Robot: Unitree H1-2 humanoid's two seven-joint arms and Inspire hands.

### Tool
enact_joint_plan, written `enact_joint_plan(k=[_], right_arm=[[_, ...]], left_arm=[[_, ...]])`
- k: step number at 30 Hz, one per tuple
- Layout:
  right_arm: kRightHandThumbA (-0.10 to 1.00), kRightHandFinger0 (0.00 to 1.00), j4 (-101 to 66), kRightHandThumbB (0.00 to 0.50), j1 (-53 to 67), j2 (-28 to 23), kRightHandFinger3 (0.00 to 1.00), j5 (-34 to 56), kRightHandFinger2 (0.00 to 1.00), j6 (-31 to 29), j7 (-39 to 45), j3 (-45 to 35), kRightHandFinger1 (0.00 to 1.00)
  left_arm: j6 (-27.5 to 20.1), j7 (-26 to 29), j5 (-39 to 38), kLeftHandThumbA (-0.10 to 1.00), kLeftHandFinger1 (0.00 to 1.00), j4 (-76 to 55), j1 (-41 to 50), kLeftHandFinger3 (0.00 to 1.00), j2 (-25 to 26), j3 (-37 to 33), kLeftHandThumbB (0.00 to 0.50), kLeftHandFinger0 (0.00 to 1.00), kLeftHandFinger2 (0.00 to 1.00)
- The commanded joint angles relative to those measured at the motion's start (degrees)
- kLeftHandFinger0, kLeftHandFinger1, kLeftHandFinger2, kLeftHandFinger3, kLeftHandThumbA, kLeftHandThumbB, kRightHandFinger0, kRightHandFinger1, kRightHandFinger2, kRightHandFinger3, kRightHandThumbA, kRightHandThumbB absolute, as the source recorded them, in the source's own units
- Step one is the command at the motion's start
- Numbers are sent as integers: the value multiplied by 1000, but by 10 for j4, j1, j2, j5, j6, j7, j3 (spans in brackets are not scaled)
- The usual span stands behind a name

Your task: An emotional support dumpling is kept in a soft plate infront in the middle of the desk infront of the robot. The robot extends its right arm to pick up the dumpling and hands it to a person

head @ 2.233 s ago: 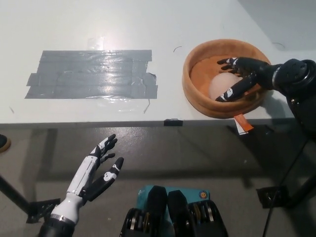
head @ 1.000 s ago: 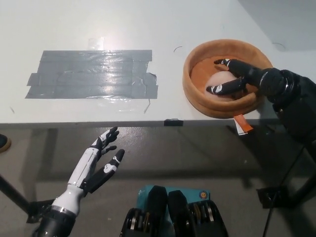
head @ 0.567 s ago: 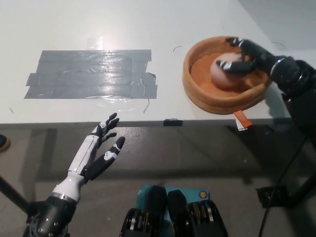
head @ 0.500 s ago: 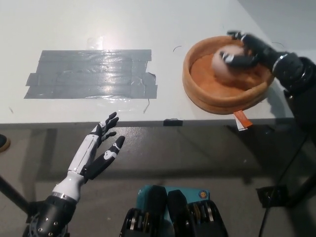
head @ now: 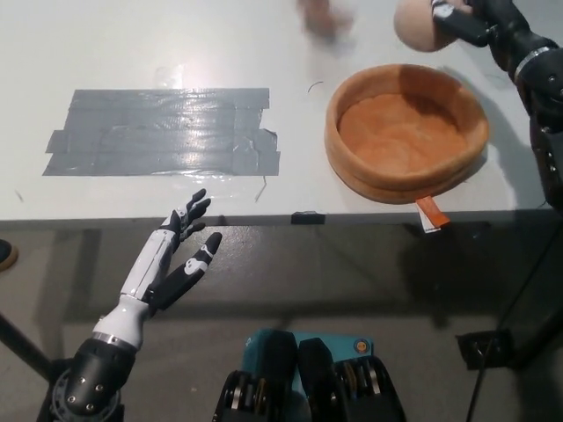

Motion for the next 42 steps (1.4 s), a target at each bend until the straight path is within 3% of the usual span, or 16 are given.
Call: enact_joint_plan(k=[1,5,9,13,15,24,27,31,35,37,41,42], right_arm=[[-100,107,-48,130,-38,31,1000,113,1000,46,-5,-69,606],[-100,41,-44,163,-35,43,956,122,964,51,-14,-89,545],[-100,0,-42,132,-32,51,994,164,940,67,-3,-121,523],[-100,0,-55,133,-26,61,1000,181,932,81,-9,-135,530],[-100,98,-64,131,-25,60,997,159,993,68,-16,-115,604],[-100,29,-75,133,-26,67,980,122,984,43,-34,-50,566],[-100,79,-43,148,-43,65,929,83,961,4,-51,-2,605],[-100,27,-17,150,-59,67,904,50,913,-13,-72,47,550],[-100,19,-19,146,-63,76,948,17,959,-11,-91,97,553],[-100,48,-9,151,-64,81,916,6,964,-23,-100,114,585],[-100,55,19,183,-71,90,902,-2,928,-42,-114,134,577],[-100,28,26,169,-73,92,873,-6,896,-48,-120,138,539]], left_arm=[[-7,2,1,692,996,-14,-18,985,-1,4,130,972,956],[-4,2,2,694,1000,-18,-17,990,-3,3,121,980,957],[4,-2,-1,697,1000,-25,-14,1000,-5,1,97,1000,970],[-1,0,1,697,1000,-27,-7,1000,-7,-1,98,1000,966],[-4,2,7,693,996,-25,-7,999,-7,-2,92,985,957],[-1,-2,7,697,1000,-30,8,1000,-6,-7,89,989,969],[9,-4,3,698,1000,-35,8,1000,-8,-8,95,998,968],[0,-5,5,699,1000,-29,4,1000,-5,-9,93,999,968],[-2,-2,5,702,994,-28,3,996,-6,-9,97,989,952],[-2,-2,2,691,991,-28,4,991,-7,-9,102,982,946],[2,-2,5,689,989,-29,3,989,-6,-10,108,974,944],[7,-3,4,689,991,-31,2,989,-7,-9,116,975,946]])
